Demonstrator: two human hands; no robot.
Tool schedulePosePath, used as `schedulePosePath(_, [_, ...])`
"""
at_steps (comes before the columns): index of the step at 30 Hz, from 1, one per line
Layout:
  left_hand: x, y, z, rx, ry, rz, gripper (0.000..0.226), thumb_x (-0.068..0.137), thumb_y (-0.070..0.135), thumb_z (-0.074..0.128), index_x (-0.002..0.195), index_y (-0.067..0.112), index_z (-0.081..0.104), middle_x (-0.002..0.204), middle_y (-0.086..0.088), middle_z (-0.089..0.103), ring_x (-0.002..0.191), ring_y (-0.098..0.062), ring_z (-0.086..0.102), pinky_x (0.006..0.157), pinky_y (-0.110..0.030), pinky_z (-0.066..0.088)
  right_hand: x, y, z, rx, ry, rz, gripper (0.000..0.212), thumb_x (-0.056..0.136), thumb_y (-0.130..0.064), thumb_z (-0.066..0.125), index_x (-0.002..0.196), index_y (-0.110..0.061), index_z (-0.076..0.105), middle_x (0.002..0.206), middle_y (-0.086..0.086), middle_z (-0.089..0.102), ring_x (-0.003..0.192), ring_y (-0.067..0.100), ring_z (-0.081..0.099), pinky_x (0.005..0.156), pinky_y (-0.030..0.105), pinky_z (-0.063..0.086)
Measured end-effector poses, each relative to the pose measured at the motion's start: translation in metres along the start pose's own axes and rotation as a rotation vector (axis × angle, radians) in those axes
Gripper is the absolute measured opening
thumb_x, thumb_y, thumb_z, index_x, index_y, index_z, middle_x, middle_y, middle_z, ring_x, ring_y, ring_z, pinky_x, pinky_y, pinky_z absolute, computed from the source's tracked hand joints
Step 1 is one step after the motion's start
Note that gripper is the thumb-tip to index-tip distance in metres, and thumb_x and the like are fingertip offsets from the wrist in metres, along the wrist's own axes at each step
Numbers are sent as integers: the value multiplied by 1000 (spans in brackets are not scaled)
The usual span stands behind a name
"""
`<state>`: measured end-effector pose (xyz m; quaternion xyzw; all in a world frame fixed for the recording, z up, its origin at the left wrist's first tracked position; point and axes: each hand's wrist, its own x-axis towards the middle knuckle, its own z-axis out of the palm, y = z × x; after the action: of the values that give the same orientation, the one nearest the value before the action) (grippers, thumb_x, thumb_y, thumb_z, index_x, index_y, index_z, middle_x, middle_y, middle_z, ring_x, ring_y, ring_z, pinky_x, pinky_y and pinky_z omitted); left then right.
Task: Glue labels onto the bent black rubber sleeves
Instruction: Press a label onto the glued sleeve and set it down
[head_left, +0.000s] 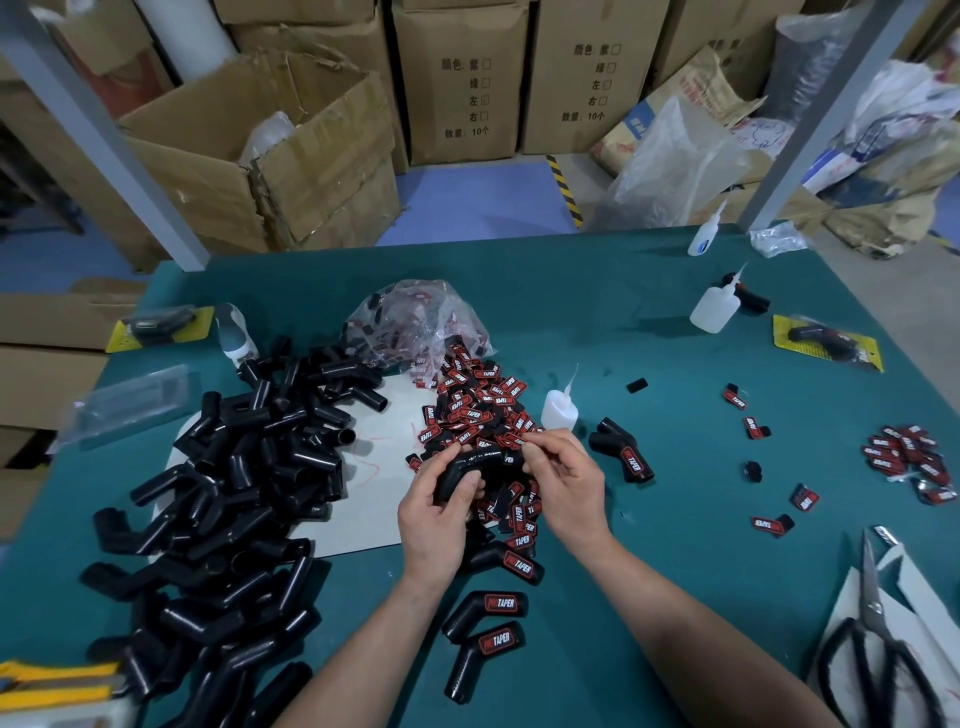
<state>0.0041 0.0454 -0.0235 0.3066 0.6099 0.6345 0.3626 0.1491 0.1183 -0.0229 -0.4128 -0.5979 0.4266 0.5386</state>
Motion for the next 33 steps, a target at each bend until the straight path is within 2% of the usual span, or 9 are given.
schedulePosePath(4, [0,0,-1,48,-9,65,39,85,34,75,117,57,70,122,8,72,106,-31,73,92,-53,59,-1,0,-1,-69,-30,-125,15,100,-36,63,112,-38,71,106,-10,63,95,22,67,83,35,57])
schedulePosePath(9, [0,1,0,44,0,25,46,91,17,76,115,56,71,121,2,73,105,-30,74,90,-63,58,-6,-1,2,-66,-58,-165,16,100,-32,63,111,-24,72,109,-9,64,100,22,66,87,38,56])
schedulePosePath(15, [-2,3,-1,38,-8,55,38,85,33,74,114,57,71,121,-1,74,106,-27,74,95,-54,59,-6,-4,2,-71,-60,-204,17,100,-29,64,110,-18,72,107,-7,66,99,21,67,86,34,57])
schedulePosePath(20, [0,-4,-2,71,-17,98,34,87,32,74,115,52,72,121,2,75,112,-25,72,98,-53,57,-8,-4,4,-39,-85,-193,16,101,-28,64,111,-19,72,108,-10,67,98,22,68,84,38,58])
schedulePosePath(23, [3,-6,-4,151,1,231,37,92,21,77,123,42,69,125,15,68,121,-13,65,106,-41,52,-9,-3,7,30,-113,-107,14,102,-32,63,112,-29,71,109,-9,68,94,26,71,82,46,60])
schedulePosePath(25, [6,-7,-6,192,44,304,39,92,21,75,128,34,68,126,22,62,122,-7,61,109,-33,49,-11,-4,9,115,-137,17,12,102,-35,61,110,-32,70,106,-3,71,93,29,73,83,43,60])
schedulePosePath(27, [7,-7,-6,160,69,283,46,91,23,74,132,39,64,125,23,62,122,-7,62,107,-26,49,-13,-5,11,174,-164,146,12,102,-35,59,108,-31,69,104,5,73,96,28,73,84,34,59])
schedulePosePath(29, [6,-5,-7,59,78,196,53,89,25,77,131,52,62,123,19,68,118,-8,65,102,-21,50,-13,-6,11,208,-181,224,12,101,-32,59,106,-29,69,103,9,73,97,29,73,85,32,58])
schedulePosePath(33, [8,-4,-7,8,119,248,33,87,36,78,117,47,67,119,11,71,117,-16,67,103,-29,52,-10,-10,11,305,-192,302,15,99,-25,59,106,-17,69,103,16,73,97,33,73,83,34,59])
